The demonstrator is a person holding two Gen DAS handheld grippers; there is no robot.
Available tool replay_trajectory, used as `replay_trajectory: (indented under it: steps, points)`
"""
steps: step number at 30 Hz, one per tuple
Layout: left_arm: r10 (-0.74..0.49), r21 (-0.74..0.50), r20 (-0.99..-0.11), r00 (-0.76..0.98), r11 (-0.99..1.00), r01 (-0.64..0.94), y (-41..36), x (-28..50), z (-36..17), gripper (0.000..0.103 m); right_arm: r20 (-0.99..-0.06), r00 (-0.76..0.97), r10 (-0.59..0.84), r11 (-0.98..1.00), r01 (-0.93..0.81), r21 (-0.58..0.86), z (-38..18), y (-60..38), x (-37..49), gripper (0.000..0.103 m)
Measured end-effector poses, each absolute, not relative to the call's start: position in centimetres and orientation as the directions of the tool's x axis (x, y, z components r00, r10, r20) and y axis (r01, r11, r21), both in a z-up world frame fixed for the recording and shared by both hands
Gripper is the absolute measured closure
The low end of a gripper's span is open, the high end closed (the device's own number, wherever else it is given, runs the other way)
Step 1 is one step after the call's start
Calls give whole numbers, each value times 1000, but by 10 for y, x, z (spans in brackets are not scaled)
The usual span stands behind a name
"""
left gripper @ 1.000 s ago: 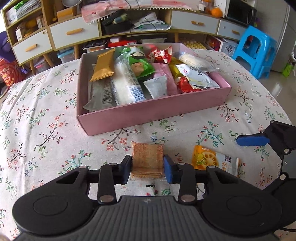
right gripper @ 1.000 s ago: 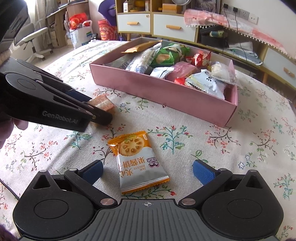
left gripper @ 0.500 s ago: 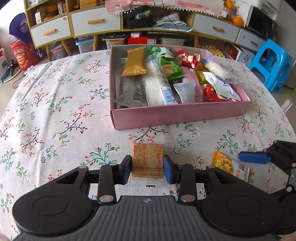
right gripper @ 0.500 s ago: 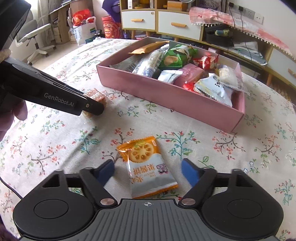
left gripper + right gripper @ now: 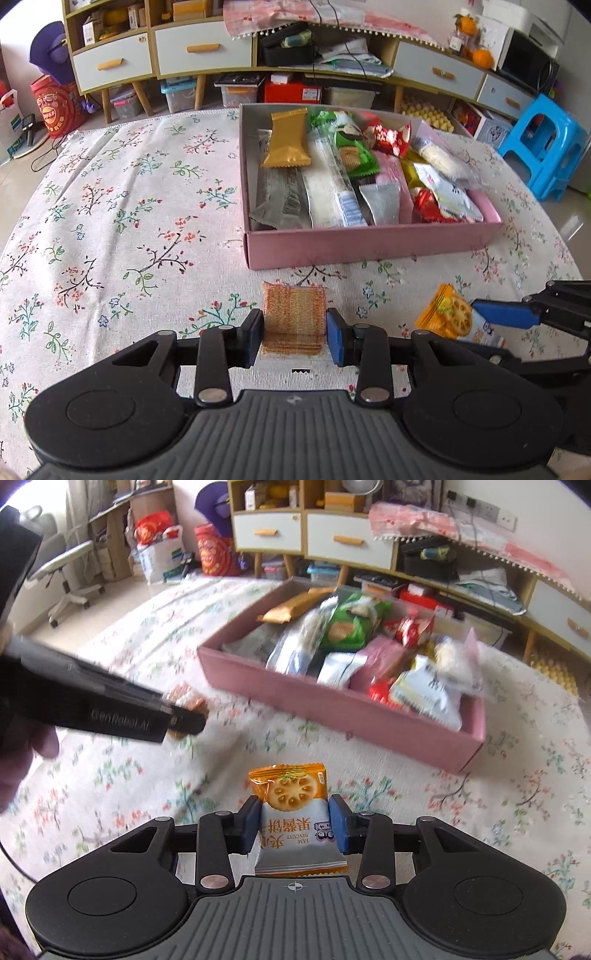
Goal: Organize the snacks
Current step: 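Lift the wafer and cracker packet and carry both over the pink box, then lower both snacks into the pink box and open both grippers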
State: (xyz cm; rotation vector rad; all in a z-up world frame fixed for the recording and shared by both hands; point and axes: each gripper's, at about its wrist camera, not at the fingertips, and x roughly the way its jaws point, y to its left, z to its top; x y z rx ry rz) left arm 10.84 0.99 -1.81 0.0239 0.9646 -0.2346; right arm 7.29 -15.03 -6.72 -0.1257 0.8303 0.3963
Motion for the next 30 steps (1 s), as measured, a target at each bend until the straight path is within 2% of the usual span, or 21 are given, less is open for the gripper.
replay_trajectory:
  steps: [8, 14, 30]
  points:
    - [-228, -157, -788, 573, 973, 171, 19, 112, -4, 70, -694, 652, 307, 938, -329, 105, -38, -154, 86, 65]
    - [-265, -215, -744, 613, 964, 156, 23, 117, 7, 70, -626, 696, 352, 936, -255, 243, -13, -167, 101, 65]
    - [-197, -157, -680, 706, 980, 122, -5, 151, -2, 70, -574, 761, 302, 912, -56, 406, -22, -182, 154, 65]
